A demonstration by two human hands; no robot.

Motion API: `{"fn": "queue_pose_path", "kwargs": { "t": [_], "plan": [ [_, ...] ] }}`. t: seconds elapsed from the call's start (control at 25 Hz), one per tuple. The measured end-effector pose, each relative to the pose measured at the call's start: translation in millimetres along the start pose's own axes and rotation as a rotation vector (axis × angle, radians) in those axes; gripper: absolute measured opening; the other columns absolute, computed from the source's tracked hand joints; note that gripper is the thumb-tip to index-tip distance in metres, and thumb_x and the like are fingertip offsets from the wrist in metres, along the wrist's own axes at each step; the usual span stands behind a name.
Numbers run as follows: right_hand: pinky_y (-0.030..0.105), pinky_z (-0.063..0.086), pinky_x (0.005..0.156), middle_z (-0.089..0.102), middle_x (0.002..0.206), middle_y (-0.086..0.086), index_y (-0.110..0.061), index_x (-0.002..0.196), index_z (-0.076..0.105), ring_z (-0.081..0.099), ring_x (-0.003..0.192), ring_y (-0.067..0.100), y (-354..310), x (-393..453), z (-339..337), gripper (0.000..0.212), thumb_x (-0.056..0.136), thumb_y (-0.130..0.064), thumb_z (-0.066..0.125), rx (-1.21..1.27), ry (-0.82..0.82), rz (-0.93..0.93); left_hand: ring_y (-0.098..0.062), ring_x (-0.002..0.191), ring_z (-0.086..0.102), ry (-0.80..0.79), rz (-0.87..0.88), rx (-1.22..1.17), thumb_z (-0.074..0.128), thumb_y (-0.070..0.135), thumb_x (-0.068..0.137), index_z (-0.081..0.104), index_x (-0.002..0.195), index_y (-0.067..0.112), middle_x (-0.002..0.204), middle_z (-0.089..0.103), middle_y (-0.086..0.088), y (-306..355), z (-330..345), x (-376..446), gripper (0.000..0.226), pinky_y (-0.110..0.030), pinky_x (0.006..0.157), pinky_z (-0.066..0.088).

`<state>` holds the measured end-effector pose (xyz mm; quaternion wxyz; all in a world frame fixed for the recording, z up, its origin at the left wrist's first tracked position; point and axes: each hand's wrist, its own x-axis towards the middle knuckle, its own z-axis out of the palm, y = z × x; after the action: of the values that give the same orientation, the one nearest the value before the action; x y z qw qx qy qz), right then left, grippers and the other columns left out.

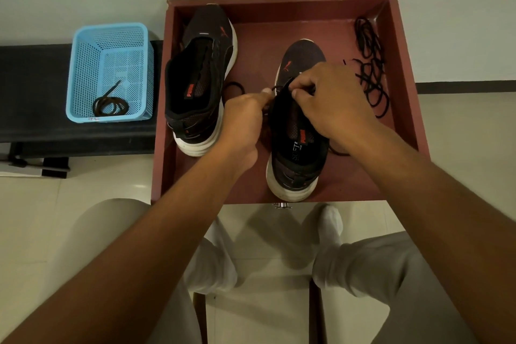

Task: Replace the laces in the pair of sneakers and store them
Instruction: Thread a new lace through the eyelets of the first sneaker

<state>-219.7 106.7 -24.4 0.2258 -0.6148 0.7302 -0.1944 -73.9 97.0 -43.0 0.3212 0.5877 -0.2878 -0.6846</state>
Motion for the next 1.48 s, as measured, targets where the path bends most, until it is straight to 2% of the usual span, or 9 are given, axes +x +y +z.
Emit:
{"fn": "queue_pose_path", "kwargs": {
  "t": [0.24,0.4,0.56,0.68,0.84,1.08,1.16,1.24,1.48],
  "plan": [
    [0.015,0.051,0.077,0.074,0.097,-0.007,-0.023,0.101,0.079,0.068,0.087,0.006,2,3,6,0.012,0.093,-0.016,0.074,0.097,0.092,0.07,-0.016,0.089,0.072,0.001,0.181,0.045,0.067,0.003,0.096,0.075,0.109,0.007,0.097,0.076,-0.006,-8,4,9,0.016,-0.026,0.074,0.057],
    [0.02,0.057,0.074,0.071,0.083,-0.012,-0.027,0.093,0.075,0.068,0.074,0.002,5,2,8,0.015,0.088,-0.013,0.078,0.211,0.131,0.123,-0.023,0.101,0.074,0.024,0.27,0.122,0.071,0.001,0.093,0.076,0.108,0.004,0.104,0.077,-0.007,-10,6,14,0.017,-0.036,0.087,0.061],
    [0.014,0.052,0.067,0.069,0.072,-0.012,-0.027,0.095,0.07,0.066,0.068,-0.002,7,3,2,0.021,0.086,-0.011,0.08,0.223,0.096,0.119,-0.02,0.093,0.076,0.056,0.378,0.217,0.073,0.003,0.09,0.079,0.098,0.007,0.095,0.079,-0.006,-10,8,19,0.01,-0.044,0.09,0.062],
    [0.014,0.05,0.072,0.069,0.086,-0.013,-0.027,0.1,0.07,0.065,0.08,0.001,10,2,-5,0.031,0.079,-0.012,0.086,0.144,0.032,0.103,-0.019,0.086,0.077,0.086,0.406,0.273,0.073,0.008,0.09,0.08,0.091,0.013,0.087,0.079,-0.002,-9,11,21,0.008,-0.048,0.086,0.062],
    [0.042,0.055,0.09,0.06,0.107,-0.004,-0.028,0.108,0.067,0.061,0.104,0.02,15,-3,-9,0.046,0.069,-0.028,0.093,-0.01,0.044,0.155,-0.024,0.074,0.075,0.111,0.374,0.295,0.061,0.008,0.097,0.071,0.092,0.007,0.082,0.077,-0.007,-4,12,19,0.012,-0.048,0.072,0.064],
    [0.048,0.052,0.098,0.052,0.118,-0.001,-0.026,0.117,0.062,0.055,0.116,0.025,9,-8,-13,0.058,0.069,-0.035,0.094,-0.062,0.018,0.239,-0.034,0.073,0.074,0.158,0.205,-0.019,0.025,0.014,0.111,0.046,0.1,0.009,0.099,0.072,-0.025,15,11,10,0.024,-0.041,0.062,0.062],
    [0.043,0.053,0.094,0.055,0.119,0.001,-0.024,0.112,0.059,0.057,0.112,0.024,8,-12,-20,0.057,0.069,-0.037,0.094,-0.069,0.032,0.273,-0.025,0.07,0.073,0.196,0.199,-0.058,0.035,0.019,0.111,0.043,0.115,0.01,0.097,0.069,-0.019,5,12,13,0.013,-0.035,0.061,0.062],
    [0.036,0.055,0.078,0.063,0.098,-0.001,-0.022,0.088,0.058,0.064,0.09,0.019,10,-18,-30,0.038,0.073,-0.033,0.092,-0.04,0.014,0.32,-0.025,0.082,0.074,0.209,0.159,0.015,0.054,0.025,0.105,0.046,0.122,0.009,0.103,0.07,-0.014,-12,11,13,0.025,-0.037,0.07,0.063],
    [0.034,0.058,0.071,0.069,0.077,-0.001,-0.016,0.083,0.071,0.067,0.073,0.015,13,-22,-32,0.018,0.083,-0.029,0.084,-0.066,-0.014,0.333,-0.017,0.069,0.061,0.081,0.128,-0.01,0.074,0.016,0.093,0.07,0.089,0.0,0.077,0.065,-0.009,-9,25,10,0.016,-0.025,0.06,0.052]
  ]
}}
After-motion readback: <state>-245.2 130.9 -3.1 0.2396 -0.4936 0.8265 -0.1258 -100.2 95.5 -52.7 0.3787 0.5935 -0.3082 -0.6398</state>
